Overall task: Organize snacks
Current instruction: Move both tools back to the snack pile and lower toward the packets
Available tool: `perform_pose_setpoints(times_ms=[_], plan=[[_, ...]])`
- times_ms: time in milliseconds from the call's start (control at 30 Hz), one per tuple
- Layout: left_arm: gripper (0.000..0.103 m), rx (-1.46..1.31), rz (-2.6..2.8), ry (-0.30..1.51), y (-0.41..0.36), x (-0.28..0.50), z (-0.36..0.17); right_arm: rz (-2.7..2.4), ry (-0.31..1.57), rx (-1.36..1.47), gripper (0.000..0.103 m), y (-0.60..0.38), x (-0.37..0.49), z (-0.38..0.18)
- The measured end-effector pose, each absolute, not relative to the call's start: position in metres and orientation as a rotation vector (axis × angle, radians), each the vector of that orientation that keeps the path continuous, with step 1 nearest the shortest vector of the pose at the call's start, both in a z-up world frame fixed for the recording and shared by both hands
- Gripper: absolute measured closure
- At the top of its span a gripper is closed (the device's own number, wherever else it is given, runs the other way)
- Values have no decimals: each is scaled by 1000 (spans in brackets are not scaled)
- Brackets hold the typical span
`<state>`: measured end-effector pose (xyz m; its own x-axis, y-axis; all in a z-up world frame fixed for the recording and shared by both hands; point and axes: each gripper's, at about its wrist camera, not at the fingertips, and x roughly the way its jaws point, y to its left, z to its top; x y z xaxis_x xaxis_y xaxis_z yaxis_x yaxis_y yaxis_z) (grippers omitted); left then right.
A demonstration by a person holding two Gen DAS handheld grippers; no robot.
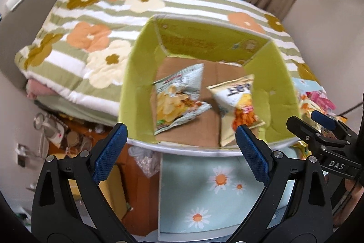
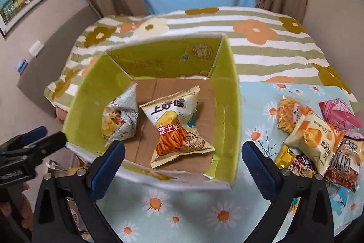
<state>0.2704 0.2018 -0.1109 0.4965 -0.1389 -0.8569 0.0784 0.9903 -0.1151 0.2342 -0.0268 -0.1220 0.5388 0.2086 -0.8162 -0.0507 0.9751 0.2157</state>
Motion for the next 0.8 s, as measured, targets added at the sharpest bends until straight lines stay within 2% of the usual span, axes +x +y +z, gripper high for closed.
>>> perform_pose_setpoints(times_ms=[433,800], plan=[[8,9,-386,981,130,260,-95,-15,894,174,1,-76,179,-88],[8,97,-502,951,32,246,-85,-203,839,238,1,-180,133,-69]])
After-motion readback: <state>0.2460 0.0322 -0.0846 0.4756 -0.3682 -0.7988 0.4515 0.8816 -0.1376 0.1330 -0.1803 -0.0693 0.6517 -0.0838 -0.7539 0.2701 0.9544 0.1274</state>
